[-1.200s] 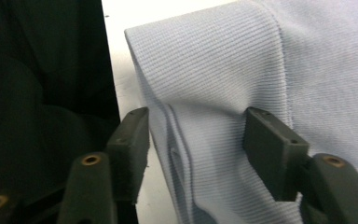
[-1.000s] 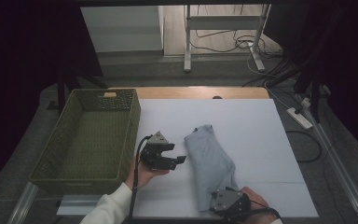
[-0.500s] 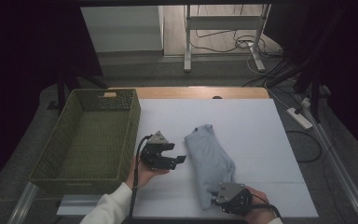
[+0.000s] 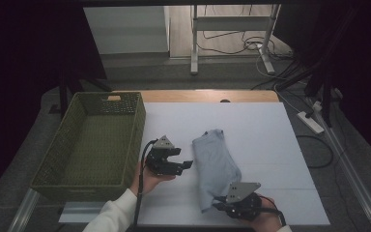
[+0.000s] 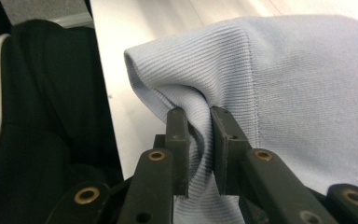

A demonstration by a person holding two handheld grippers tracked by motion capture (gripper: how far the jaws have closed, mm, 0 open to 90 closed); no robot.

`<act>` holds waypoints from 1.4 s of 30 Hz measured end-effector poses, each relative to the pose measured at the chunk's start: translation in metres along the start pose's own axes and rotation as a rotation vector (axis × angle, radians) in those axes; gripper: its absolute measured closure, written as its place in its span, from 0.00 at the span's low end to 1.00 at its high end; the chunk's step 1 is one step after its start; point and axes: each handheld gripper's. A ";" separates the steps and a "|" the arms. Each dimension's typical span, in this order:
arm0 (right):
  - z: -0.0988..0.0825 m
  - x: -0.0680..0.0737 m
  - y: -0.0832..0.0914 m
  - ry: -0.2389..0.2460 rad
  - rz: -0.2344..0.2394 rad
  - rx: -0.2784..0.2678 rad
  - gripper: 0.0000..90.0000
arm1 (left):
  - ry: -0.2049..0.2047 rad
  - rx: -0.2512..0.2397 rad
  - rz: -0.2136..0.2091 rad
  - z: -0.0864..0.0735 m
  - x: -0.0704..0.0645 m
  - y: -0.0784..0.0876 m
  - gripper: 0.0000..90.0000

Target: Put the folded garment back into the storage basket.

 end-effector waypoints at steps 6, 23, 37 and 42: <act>0.005 0.006 -0.001 0.005 0.031 -0.020 0.87 | 0.005 -0.002 0.002 0.000 0.001 0.000 0.33; 0.008 0.012 0.001 0.009 0.066 -0.043 0.87 | 0.012 -0.005 0.004 0.000 0.004 -0.002 0.33; 0.005 0.015 0.001 0.006 0.072 -0.035 0.87 | -0.002 0.008 -0.002 0.014 0.003 -0.024 0.32; 0.005 0.014 -0.001 0.009 0.076 -0.030 0.87 | 0.004 0.012 0.002 0.020 0.007 -0.034 0.32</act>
Point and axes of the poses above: each handheld gripper's, and its own axes: y roughly backward along the jaws, z roughly out of its top, x roughly to its left, and after that the axes turned 12 degrees about -y, right-handed
